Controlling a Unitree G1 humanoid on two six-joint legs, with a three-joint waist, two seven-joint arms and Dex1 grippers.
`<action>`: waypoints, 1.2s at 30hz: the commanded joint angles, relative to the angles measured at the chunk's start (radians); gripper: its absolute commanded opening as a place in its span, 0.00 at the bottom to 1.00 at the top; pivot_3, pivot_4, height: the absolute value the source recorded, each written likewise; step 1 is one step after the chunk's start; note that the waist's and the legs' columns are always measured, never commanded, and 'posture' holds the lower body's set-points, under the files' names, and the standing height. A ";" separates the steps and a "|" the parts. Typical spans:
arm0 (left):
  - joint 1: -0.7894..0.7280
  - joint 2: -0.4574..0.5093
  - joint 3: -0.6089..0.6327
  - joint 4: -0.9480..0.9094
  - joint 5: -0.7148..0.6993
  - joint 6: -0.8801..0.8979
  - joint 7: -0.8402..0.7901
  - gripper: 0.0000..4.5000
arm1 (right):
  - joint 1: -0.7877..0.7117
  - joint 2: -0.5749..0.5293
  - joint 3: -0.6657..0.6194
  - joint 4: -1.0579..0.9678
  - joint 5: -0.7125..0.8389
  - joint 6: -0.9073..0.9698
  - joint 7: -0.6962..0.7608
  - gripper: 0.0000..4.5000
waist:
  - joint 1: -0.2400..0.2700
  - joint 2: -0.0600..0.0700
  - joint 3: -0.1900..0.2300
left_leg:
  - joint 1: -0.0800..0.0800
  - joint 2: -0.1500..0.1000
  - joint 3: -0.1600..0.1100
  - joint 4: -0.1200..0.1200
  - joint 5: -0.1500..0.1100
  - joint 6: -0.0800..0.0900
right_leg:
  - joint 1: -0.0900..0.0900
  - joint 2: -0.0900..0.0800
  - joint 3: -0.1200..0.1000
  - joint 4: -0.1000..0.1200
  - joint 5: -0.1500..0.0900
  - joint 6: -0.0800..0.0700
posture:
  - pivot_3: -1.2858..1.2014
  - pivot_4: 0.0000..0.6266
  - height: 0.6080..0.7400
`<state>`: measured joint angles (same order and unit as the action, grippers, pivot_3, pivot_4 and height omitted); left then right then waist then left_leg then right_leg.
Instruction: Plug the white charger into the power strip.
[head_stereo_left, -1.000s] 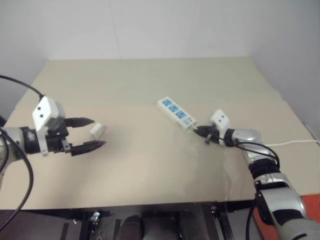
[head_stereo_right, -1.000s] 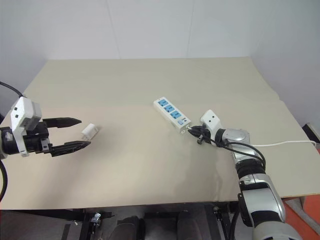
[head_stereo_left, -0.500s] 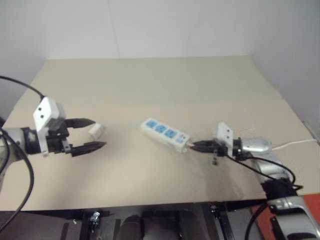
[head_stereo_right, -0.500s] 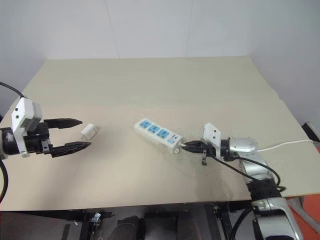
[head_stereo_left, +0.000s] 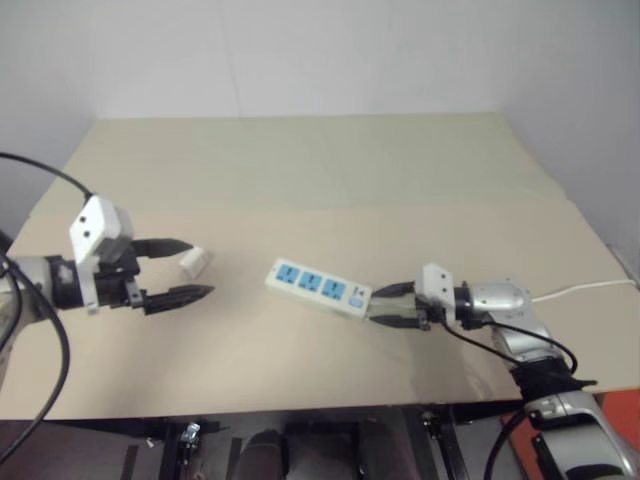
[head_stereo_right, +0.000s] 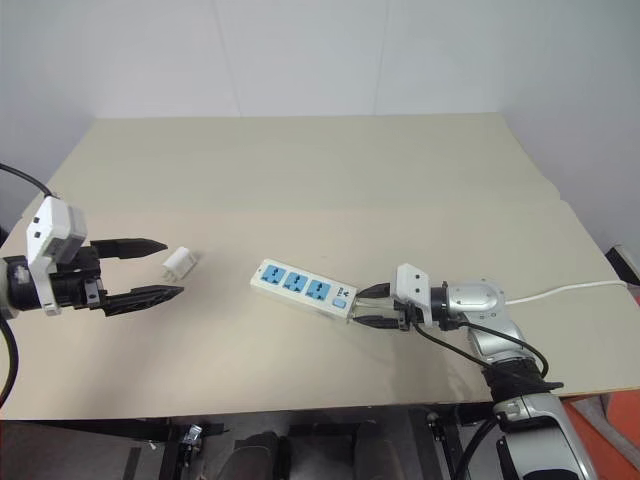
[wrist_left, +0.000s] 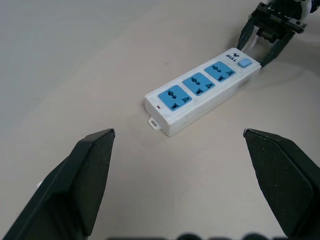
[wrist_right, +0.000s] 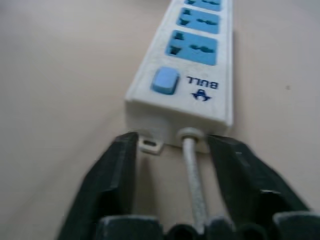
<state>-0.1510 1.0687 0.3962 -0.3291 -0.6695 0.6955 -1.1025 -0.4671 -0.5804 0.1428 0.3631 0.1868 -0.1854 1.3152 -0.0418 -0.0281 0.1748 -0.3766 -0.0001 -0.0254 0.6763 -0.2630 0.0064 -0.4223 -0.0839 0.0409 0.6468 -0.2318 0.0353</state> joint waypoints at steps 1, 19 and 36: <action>-0.020 0.009 0.004 0.000 -0.003 -0.019 -0.009 1.00 | 0.012 -0.033 -0.049 -0.048 0.076 0.048 0.036 0.91 | 0.001 0.000 0.000 | 0.000 0.000 0.000 0.000 0.000 0.000 | 0.000 0.000 0.000 0.000 0.000 0.000 | 0.52 0.24 1.00; -0.063 0.000 -0.039 0.026 -0.004 -0.021 -0.023 1.00 | 0.217 0.096 -0.143 -0.411 0.201 0.302 -0.312 0.99 | 0.000 0.000 0.000 | 0.001 0.000 0.000 0.000 0.000 0.000 | 0.000 0.000 0.001 0.001 0.000 0.000 | 0.52 0.24 1.00; -0.043 -0.002 -0.022 0.006 -0.013 -0.009 -0.014 1.00 | 0.127 0.180 -0.004 -0.231 0.086 0.243 -0.320 0.99 | 0.000 0.000 0.000 | 0.000 0.000 0.000 0.000 0.000 0.000 | 0.000 0.000 0.000 0.000 0.000 0.000 | 0.52 0.24 1.00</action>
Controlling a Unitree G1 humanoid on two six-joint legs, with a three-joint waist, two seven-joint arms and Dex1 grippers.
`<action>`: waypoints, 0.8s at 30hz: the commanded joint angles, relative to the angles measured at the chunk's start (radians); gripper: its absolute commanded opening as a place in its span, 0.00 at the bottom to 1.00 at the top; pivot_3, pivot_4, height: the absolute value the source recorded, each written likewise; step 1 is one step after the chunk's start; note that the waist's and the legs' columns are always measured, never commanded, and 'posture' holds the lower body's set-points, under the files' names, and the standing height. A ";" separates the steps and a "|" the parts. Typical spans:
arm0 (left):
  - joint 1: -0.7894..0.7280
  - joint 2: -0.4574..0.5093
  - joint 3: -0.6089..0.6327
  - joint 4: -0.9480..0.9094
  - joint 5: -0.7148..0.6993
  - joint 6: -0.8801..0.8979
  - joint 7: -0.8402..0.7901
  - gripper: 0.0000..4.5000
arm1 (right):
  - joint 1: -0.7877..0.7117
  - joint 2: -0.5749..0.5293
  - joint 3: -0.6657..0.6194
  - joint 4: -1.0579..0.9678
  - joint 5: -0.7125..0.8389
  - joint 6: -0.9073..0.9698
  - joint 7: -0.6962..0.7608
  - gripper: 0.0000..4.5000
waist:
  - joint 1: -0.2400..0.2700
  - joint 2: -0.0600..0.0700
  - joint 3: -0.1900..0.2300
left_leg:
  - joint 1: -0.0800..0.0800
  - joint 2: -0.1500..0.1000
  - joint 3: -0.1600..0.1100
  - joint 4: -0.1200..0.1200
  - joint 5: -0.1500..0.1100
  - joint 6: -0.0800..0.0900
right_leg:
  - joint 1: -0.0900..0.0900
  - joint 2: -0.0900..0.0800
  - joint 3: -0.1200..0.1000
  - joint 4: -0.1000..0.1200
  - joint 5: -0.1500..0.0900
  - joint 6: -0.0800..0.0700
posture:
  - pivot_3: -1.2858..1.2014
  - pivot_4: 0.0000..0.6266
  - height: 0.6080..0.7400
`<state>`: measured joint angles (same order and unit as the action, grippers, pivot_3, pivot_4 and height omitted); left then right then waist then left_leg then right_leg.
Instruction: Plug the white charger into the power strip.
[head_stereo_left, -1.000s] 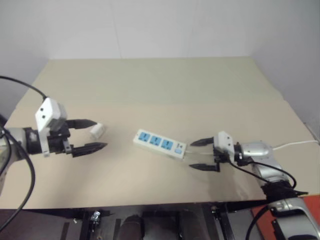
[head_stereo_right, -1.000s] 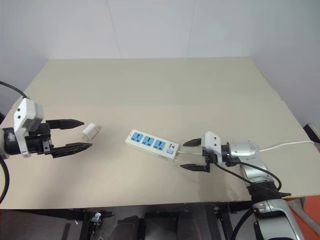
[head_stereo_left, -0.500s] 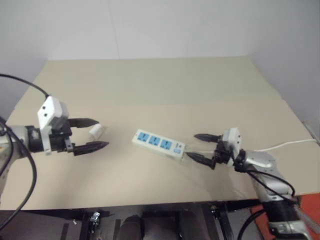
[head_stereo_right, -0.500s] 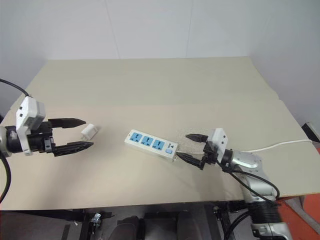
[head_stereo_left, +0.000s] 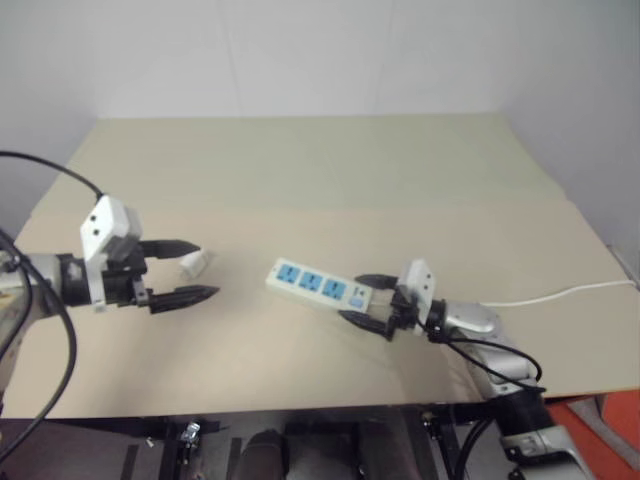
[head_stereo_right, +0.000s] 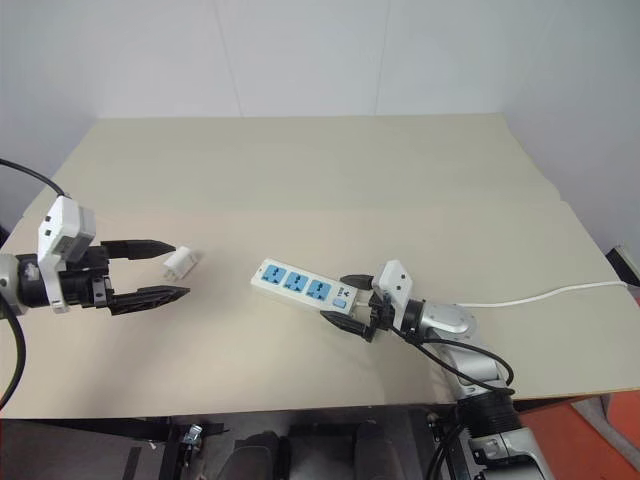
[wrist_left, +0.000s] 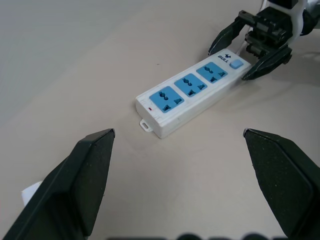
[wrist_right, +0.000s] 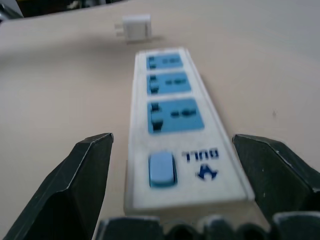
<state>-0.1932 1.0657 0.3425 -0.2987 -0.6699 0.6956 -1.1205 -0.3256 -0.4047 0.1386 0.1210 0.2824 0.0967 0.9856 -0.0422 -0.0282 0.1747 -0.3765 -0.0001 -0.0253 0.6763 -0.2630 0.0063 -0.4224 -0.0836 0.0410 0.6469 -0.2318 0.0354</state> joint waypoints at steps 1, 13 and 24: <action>0.001 0.001 0.032 -0.025 -0.014 -0.009 0.005 1.00 | -0.020 0.007 0.000 0.020 -0.011 -0.041 0.009 0.99 | 0.000 0.000 0.000 | 0.000 0.000 0.000 0.000 0.000 0.000 | 0.000 0.000 0.000 0.000 0.000 0.000 | 0.52 0.24 1.00; -0.007 0.001 0.023 -0.019 -0.011 -0.014 0.006 1.00 | -0.045 0.056 0.029 0.076 -0.040 -0.051 0.016 0.99 | -0.002 0.000 0.000 | 0.000 0.000 0.000 0.000 0.000 0.000 | 0.000 0.000 0.000 0.000 0.000 0.000 | 0.52 0.24 1.00; 0.003 0.005 0.038 -0.025 -0.014 -0.010 0.007 1.00 | -0.052 0.065 0.044 0.130 -0.061 -0.069 0.050 0.91 | -0.004 0.000 0.000 | 0.002 0.001 -0.001 0.000 0.000 0.000 | 0.001 0.001 0.000 0.000 0.000 0.000 | 0.52 0.24 1.00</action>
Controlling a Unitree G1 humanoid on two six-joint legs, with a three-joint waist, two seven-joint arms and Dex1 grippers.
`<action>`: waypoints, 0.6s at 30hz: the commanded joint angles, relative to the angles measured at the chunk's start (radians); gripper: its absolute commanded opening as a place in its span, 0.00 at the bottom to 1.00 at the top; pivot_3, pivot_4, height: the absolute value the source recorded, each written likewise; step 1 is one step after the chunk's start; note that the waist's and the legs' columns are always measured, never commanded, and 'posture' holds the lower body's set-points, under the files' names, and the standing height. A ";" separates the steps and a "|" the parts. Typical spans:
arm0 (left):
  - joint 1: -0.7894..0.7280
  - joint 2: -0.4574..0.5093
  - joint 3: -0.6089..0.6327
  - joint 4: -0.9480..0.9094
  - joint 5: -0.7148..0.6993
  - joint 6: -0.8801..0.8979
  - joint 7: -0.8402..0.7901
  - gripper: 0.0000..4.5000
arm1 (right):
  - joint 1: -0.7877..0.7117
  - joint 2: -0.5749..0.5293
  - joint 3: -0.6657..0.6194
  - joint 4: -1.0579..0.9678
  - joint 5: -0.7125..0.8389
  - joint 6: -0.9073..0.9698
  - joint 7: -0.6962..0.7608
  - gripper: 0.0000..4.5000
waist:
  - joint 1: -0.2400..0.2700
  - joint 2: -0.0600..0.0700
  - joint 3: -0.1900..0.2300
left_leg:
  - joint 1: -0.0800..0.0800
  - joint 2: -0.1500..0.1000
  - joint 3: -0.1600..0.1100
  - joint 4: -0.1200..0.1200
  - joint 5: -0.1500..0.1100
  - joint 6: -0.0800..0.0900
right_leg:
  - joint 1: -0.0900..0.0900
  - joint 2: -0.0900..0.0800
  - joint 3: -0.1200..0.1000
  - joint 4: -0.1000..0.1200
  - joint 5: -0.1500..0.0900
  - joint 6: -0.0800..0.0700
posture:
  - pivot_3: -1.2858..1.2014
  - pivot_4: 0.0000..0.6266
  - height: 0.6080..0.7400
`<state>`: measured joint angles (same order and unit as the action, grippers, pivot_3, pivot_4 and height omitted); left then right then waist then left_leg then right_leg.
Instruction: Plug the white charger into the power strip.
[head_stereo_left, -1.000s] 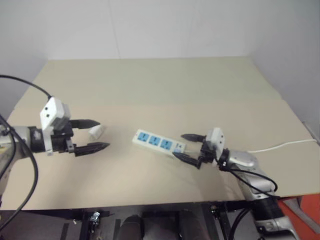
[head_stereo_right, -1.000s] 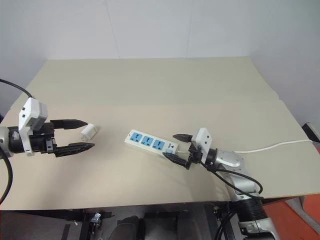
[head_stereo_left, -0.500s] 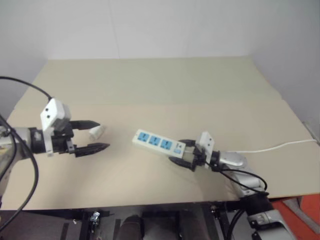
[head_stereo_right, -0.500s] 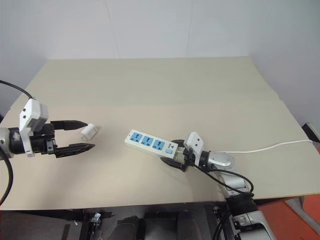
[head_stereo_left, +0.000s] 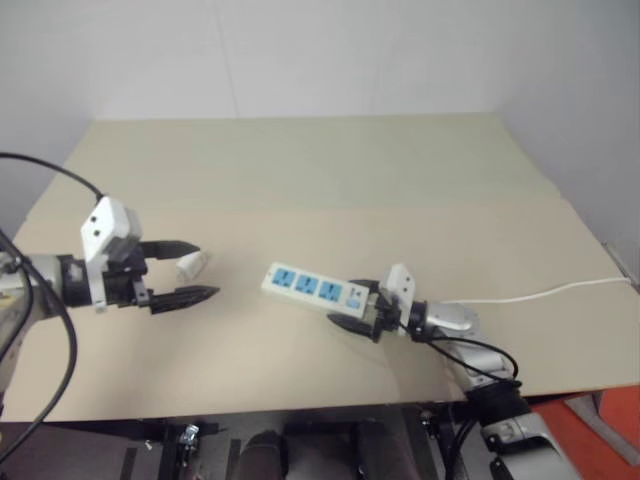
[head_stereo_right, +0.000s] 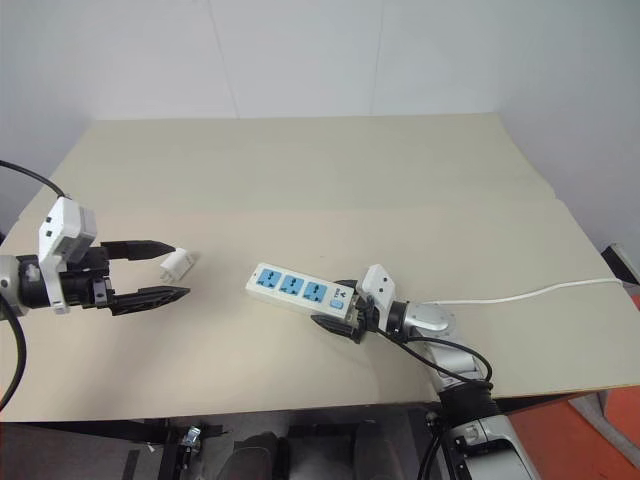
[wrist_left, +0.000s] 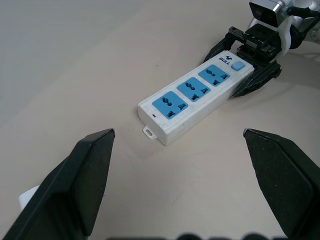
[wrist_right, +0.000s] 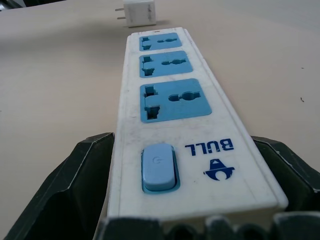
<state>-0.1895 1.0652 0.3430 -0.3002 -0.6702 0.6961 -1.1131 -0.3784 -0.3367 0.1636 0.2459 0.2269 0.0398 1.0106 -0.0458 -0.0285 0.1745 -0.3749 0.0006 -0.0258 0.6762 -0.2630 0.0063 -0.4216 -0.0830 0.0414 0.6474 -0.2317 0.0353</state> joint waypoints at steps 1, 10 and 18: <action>-0.002 0.006 0.037 -0.022 -0.013 -0.011 0.000 1.00 | -0.002 -0.004 0.024 0.011 -0.013 -0.017 0.028 0.86 | 0.000 0.000 0.000 | 0.000 0.000 0.000 0.000 0.000 0.000 | 0.000 0.000 0.000 0.000 0.000 0.000 | 0.52 0.24 1.00; -0.012 0.009 0.031 -0.009 -0.005 -0.020 -0.004 1.00 | -0.031 0.004 0.036 0.071 -0.039 -0.055 0.034 0.77 | -0.003 -0.001 0.000 | 0.002 0.001 0.000 0.000 0.000 0.000 | 0.001 0.001 0.001 0.000 0.000 -0.001 | 0.52 0.24 1.00; -0.134 0.112 -0.072 0.181 0.115 -0.111 -0.100 1.00 | -0.084 0.017 0.033 0.135 -0.018 -0.097 0.105 0.77 | -0.003 -0.002 -0.001 | 0.003 0.007 0.003 0.000 0.000 0.000 | 0.001 0.008 0.000 0.000 0.003 -0.005 | 0.52 0.24 1.00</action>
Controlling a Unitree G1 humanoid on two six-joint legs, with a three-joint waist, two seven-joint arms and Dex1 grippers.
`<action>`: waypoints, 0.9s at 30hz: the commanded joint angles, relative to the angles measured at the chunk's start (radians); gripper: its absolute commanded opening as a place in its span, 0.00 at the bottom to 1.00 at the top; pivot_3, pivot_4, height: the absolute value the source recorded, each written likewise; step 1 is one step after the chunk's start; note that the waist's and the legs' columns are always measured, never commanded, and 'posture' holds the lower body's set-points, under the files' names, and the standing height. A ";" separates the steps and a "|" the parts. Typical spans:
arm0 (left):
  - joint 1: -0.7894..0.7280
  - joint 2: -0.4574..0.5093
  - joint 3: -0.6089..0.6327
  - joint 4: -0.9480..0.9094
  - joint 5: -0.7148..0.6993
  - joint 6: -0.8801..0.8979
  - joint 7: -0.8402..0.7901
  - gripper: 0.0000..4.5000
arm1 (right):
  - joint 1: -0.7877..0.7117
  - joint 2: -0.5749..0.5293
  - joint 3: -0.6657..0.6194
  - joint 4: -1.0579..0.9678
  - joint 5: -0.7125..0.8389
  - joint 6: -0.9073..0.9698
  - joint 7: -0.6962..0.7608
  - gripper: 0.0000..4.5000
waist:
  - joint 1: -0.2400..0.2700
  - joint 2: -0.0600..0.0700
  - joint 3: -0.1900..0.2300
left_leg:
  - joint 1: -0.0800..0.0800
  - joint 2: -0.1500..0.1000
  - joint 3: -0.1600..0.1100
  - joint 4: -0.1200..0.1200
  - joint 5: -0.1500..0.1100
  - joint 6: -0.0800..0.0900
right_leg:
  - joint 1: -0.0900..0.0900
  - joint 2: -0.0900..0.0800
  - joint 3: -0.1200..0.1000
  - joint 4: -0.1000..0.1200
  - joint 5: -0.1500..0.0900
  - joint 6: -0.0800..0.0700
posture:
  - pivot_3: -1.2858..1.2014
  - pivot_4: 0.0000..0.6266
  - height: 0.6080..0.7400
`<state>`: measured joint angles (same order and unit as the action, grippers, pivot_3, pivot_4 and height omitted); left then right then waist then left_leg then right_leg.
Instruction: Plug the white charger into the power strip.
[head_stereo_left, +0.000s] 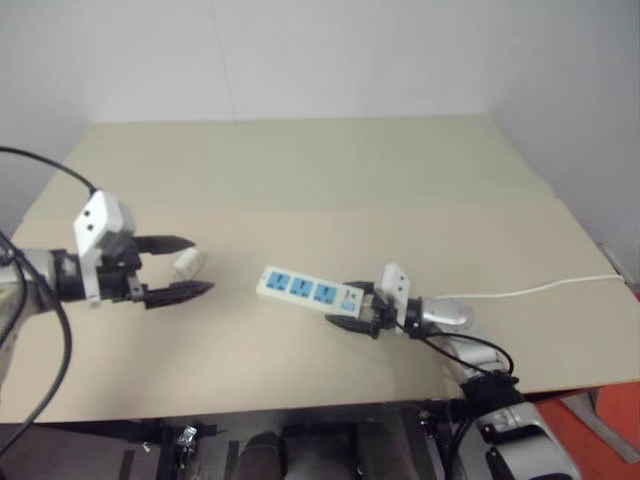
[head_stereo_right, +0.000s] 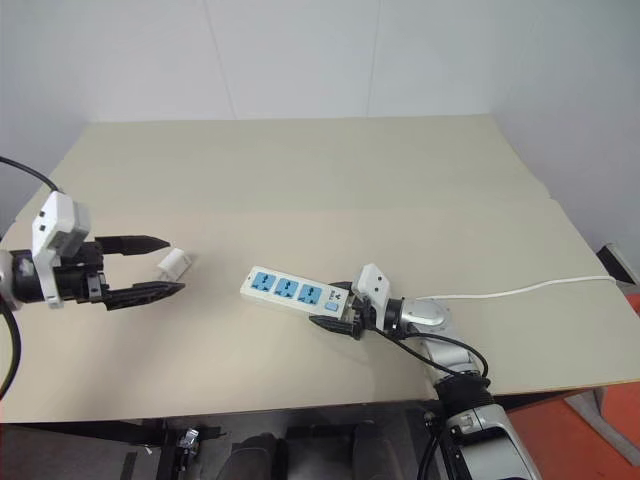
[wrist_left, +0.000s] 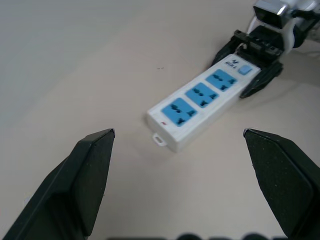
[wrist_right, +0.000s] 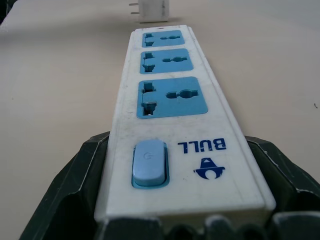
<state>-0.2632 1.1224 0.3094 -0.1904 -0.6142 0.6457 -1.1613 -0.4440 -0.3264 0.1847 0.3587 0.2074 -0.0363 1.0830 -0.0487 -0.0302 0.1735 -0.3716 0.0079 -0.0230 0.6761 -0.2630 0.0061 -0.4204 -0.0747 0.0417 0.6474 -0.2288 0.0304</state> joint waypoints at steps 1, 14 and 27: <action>-0.097 0.080 -0.073 0.115 0.090 -0.079 -0.075 1.00 | -0.025 0.008 0.014 0.032 -0.002 -0.027 0.038 0.77 | 0.001 0.000 0.000 | 0.000 0.000 0.001 0.000 0.000 0.000 | 0.000 0.001 0.000 0.000 0.000 0.000 | 0.52 0.24 1.00; -0.974 -0.094 -0.651 0.826 0.608 0.343 -0.013 1.00 | 0.001 0.039 0.018 0.037 -0.015 -0.063 0.035 0.77 | 0.001 -0.004 -0.002 | -0.001 0.007 0.003 0.001 0.000 0.000 | -0.001 0.011 0.000 0.000 0.001 -0.001 | 0.52 0.24 1.00; -1.245 -0.354 -1.037 1.316 0.880 0.464 -0.284 1.00 | 0.065 0.037 0.013 -0.043 -0.010 -0.034 0.003 0.77 | -0.015 -0.005 -0.001 | -0.011 0.007 -0.003 0.000 -0.002 0.001 | -0.005 0.014 0.001 -0.001 0.000 -0.001 | 0.52 0.24 1.00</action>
<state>-1.4737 0.7711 -0.7079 1.0826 0.2241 1.1246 -1.4166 -0.4041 -0.2975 0.1838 0.3204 0.1917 -0.0918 1.0873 -0.0639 -0.0352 0.1721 -0.3826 0.0153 -0.0257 0.6765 -0.2649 0.0068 -0.4255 -0.0610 0.0424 0.6464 -0.2291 0.0295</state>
